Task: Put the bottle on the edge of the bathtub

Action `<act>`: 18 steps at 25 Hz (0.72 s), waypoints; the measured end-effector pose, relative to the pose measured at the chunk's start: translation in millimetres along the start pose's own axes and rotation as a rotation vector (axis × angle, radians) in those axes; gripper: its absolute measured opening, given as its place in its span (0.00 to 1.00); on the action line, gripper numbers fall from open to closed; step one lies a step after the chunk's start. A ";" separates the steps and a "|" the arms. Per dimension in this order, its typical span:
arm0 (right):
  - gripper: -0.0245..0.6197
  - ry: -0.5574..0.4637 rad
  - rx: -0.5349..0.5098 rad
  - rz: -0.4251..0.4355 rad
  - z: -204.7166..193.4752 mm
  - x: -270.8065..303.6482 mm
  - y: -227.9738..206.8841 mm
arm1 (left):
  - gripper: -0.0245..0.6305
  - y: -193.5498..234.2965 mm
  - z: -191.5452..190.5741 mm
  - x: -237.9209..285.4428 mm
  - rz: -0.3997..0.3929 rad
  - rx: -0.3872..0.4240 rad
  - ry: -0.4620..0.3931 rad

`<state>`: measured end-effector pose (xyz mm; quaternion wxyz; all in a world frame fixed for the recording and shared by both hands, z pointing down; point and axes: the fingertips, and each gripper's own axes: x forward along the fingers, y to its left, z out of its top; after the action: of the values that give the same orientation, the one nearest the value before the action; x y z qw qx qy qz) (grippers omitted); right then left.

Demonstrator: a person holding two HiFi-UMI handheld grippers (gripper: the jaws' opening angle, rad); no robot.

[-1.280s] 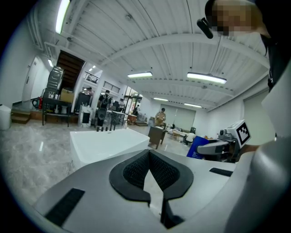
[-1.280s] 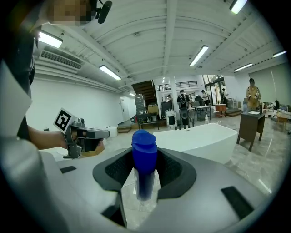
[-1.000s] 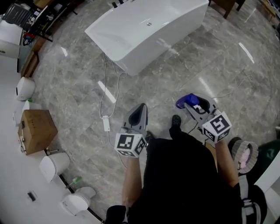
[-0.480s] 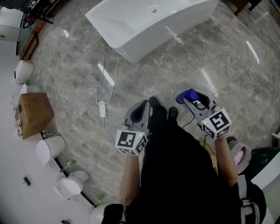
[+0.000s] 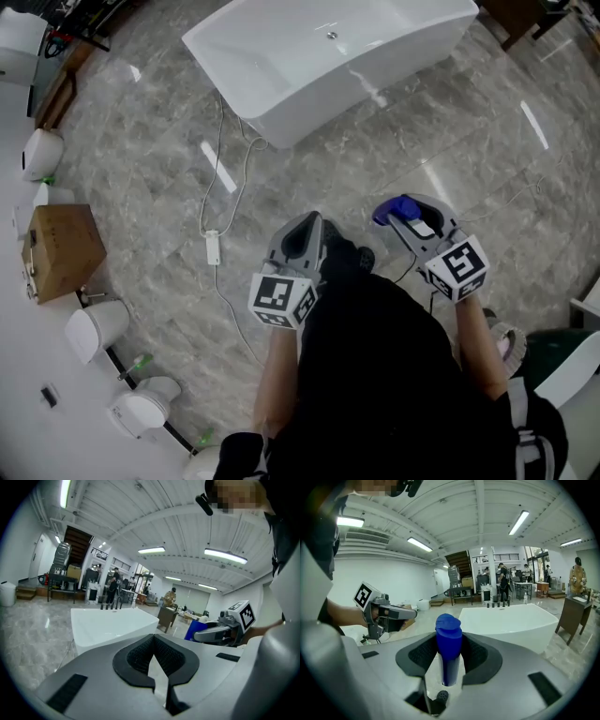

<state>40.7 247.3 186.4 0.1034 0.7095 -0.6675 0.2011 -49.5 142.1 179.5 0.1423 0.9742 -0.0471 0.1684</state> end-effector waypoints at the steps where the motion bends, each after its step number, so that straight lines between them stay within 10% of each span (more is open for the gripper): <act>1: 0.28 0.004 -0.011 0.000 5.3 6.7 -1.0 | 0.05 4.9 5.4 2.7 -0.007 0.000 -0.008; 18: 0.28 0.107 -0.146 0.181 56.2 118.3 -12.2 | 0.05 79.6 26.7 26.8 0.057 -0.070 -0.055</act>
<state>64.4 118.0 187.5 0.1714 0.6253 -0.7351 0.1980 -27.0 57.0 185.4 0.1701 0.9712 -0.0844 0.1440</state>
